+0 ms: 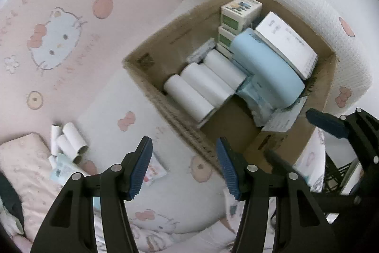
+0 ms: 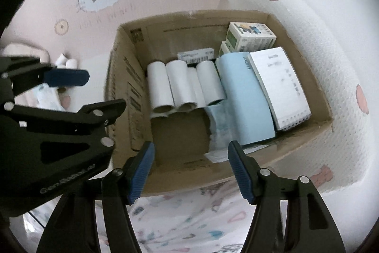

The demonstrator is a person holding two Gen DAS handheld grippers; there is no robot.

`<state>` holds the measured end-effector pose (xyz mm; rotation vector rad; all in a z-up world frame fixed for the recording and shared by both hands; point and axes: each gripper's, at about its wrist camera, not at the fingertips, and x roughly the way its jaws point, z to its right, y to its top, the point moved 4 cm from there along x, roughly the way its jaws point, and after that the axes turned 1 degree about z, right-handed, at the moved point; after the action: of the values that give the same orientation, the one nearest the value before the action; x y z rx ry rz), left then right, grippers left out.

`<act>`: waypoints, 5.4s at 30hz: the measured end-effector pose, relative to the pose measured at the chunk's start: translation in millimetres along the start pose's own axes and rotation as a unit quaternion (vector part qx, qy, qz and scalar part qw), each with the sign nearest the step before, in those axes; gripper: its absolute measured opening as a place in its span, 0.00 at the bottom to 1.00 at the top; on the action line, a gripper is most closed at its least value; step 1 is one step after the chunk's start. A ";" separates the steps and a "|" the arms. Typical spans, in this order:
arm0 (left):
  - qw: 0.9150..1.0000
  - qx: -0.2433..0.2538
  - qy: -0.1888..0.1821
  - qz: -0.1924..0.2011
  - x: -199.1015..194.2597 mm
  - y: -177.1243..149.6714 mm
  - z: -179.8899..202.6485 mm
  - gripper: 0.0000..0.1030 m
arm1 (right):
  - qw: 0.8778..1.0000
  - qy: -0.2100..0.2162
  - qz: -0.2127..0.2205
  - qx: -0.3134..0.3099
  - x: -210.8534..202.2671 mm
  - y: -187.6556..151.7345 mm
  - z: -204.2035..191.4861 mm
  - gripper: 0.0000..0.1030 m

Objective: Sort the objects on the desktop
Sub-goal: 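Withdraw both grippers from the box back to the white tubes, then close the right gripper on a standing white tube while the left gripper closes on it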

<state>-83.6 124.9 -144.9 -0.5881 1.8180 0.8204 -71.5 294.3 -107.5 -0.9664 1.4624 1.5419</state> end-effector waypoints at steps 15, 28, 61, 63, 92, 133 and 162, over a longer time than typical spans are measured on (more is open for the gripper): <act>0.993 -0.063 -0.005 0.101 -27.7 -34.2 -59.9 0.59 | 0.994 0.034 0.097 0.022 -23.1 7.5 -48.9 0.61; 0.978 -0.155 -0.023 0.138 5.3 -117.4 -120.1 0.59 | 0.987 0.062 0.138 -0.058 -9.5 -4.0 -125.9 0.61; 0.887 -0.411 -0.081 0.193 139.2 -180.8 -259.0 0.58 | 0.975 0.120 0.078 -0.167 132.4 50.1 -262.3 0.62; 0.888 -0.409 -0.063 0.199 142.0 -175.8 -265.9 0.58 | 0.974 0.124 0.075 -0.175 142.0 55.1 -268.8 0.62; 0.827 -0.517 -0.138 0.170 192.5 -179.3 -333.2 0.32 | 0.963 0.205 0.056 -0.164 209.8 92.9 -326.0 0.62; 0.822 -0.510 -0.253 -0.017 229.7 -120.4 -267.4 0.30 | 0.962 0.252 -0.053 -0.094 235.0 70.5 -294.4 0.38; 0.806 -0.499 -0.308 0.084 208.5 -140.9 -178.4 0.48 | 0.959 0.259 -0.106 -0.049 229.1 20.0 -270.7 0.39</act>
<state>-166.6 -106.9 -330.6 -0.6827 0.7339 1.8645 -179.2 32.1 -321.7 -1.6225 1.5708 1.2648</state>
